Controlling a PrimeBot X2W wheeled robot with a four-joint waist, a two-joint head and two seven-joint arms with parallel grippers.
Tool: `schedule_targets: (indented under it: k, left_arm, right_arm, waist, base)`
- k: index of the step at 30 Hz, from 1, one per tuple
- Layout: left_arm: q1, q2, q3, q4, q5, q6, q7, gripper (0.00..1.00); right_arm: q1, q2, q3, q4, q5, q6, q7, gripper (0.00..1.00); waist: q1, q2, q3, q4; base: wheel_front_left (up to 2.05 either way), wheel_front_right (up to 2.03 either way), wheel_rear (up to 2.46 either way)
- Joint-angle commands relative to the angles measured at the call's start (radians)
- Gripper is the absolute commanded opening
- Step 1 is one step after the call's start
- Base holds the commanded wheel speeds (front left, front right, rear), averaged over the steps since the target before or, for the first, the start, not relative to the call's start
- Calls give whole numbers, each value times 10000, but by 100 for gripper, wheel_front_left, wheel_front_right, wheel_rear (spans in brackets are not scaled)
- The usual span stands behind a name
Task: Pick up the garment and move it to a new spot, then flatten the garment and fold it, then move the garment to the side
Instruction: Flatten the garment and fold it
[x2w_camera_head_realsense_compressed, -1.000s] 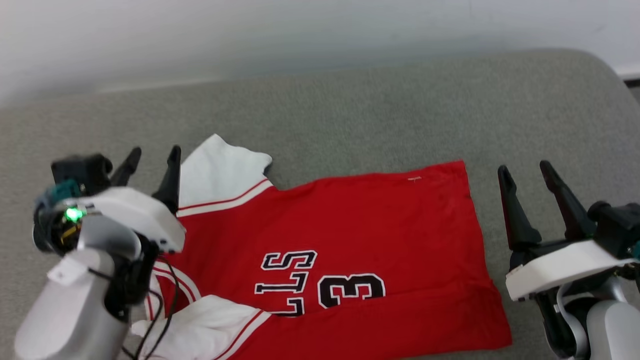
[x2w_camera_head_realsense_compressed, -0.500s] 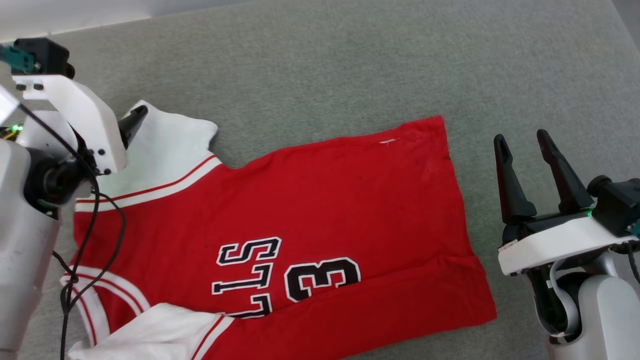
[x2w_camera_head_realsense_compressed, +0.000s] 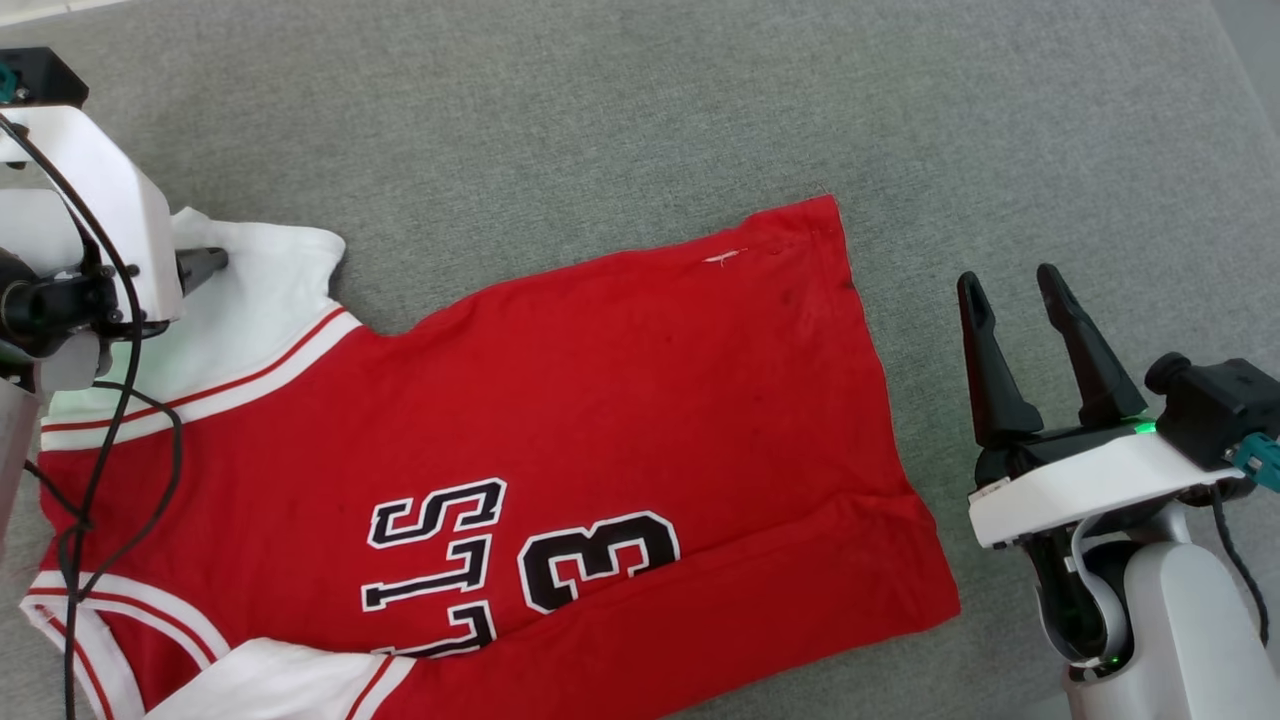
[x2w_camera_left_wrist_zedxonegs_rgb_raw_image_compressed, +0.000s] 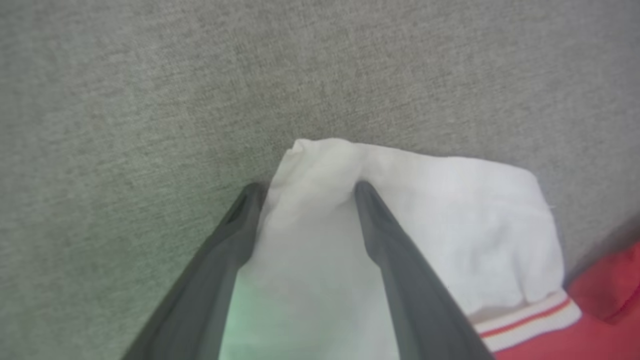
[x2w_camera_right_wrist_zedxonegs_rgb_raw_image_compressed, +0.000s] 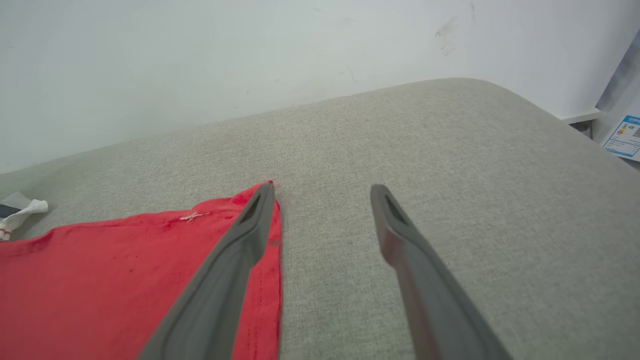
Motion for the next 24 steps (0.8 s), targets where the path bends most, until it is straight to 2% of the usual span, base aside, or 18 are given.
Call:
schedule_targets:
  k: [1,2,9,15,18,24]
  left_arm:
    - [688,-313,-416,339,-70,19,296,36]
    - [754,-350,-443,340,-46,34,246,0]
    - [959,-628,-191,432,-224,-64,-546,0]
    - [687,-805,139,311,-262,-425,-1821,0]
    - [552,-934,281,166,-239,-608,-2506,0]
    - [327,-1139,295,-262,31,-811,-3536,0]
  right_arm:
    - [-127,37,12,43,94,-1,-51,100]
    - [-178,38,24,115,127,0,-59,100]
    - [-373,-2,-7,635,462,0,277,100]
    - [-910,-363,-172,1686,1252,-1,1105,100]
    - [-1279,-510,-285,2307,1694,0,1859,100]
    - [-2403,-1335,-232,3562,2383,0,4017,100]
  waist:
    - [0,0,44,-40]
    - [0,0,57,-55]
    - [0,0,-246,142]
    - [0,0,-740,682]
    - [0,0,-944,1035]
    - [0,0,-1026,1754]
  base:
    - [0,0,0]
    - [0,0,0]
    - [0,0,0]
    - [0,0,0]
    - [0,0,0]
    - [0,0,0]
